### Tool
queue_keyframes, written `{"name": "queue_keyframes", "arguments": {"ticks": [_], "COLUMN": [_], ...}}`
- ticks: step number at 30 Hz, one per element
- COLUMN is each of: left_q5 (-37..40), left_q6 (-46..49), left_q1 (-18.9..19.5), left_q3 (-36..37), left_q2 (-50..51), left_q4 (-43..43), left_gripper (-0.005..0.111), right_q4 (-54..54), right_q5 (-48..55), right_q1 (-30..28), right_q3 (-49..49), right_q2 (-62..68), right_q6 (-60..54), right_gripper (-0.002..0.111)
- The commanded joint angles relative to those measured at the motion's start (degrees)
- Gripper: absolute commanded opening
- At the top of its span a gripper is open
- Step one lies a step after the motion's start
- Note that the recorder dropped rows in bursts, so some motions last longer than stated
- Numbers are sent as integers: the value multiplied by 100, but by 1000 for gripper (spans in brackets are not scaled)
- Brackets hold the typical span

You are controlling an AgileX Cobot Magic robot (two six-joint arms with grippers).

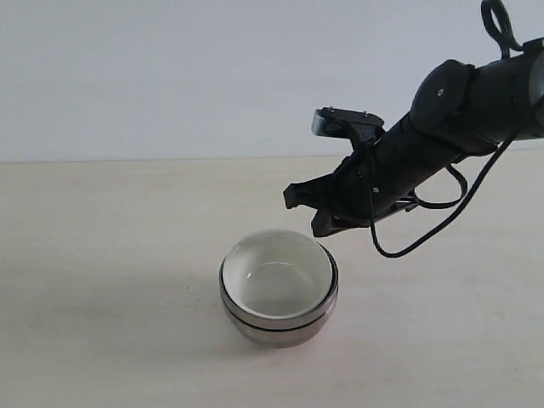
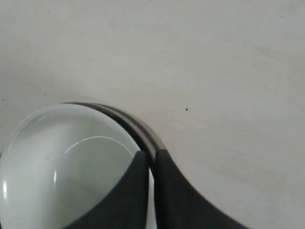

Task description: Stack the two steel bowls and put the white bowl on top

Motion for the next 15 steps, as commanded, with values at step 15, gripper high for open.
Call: {"name": "queue_keyframes", "arguments": {"ticks": [15], "left_q5": [-1], "left_q6": [-5], "left_q1": [15], "left_q3": [22], "left_q2": [-15], "left_q4": [10], "left_gripper": [4], "right_q4": [134], "right_q5": [-2731], "right_q1": [-14], "right_q3": [2992], "right_q2": [-3674], "right_q6": [261], "right_gripper": [0]}}
